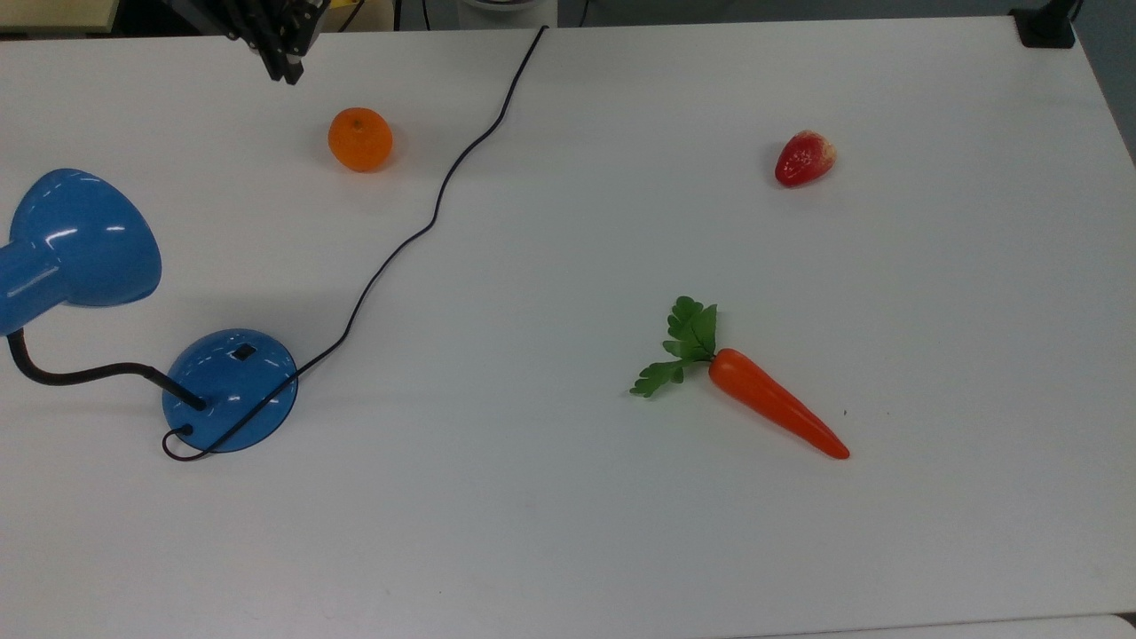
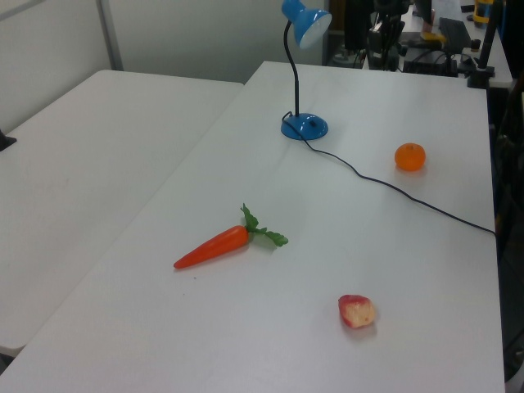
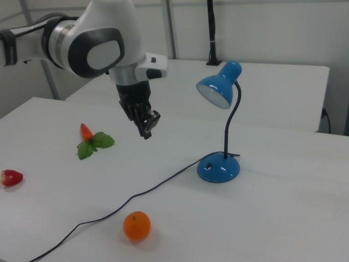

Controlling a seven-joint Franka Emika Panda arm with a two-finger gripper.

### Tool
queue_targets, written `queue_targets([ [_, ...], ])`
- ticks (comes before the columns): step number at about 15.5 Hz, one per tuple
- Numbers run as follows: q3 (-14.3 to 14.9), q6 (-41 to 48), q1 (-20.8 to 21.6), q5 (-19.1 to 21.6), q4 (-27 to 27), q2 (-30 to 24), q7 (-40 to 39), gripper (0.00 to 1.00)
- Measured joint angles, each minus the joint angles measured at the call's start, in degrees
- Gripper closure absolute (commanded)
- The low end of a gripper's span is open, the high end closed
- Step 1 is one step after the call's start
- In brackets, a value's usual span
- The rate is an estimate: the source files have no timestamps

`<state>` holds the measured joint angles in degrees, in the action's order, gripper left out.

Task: Turn on desk lamp
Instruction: 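Move the gripper over the blue lamp base and lower toward the switch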

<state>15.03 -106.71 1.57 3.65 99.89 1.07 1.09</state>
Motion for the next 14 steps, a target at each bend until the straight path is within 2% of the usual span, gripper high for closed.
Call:
queue_targets([
  [6,0.0,-12.5,-1.0,0.0,4.2,1.0,5.1,0.85],
  [11,0.0,-21.7,-1.1,0.0,6.8,4.5,7.3,0.85],
  [14,0.0,-28.9,-1.0,0.0,7.7,8.0,11.4,0.86],
])
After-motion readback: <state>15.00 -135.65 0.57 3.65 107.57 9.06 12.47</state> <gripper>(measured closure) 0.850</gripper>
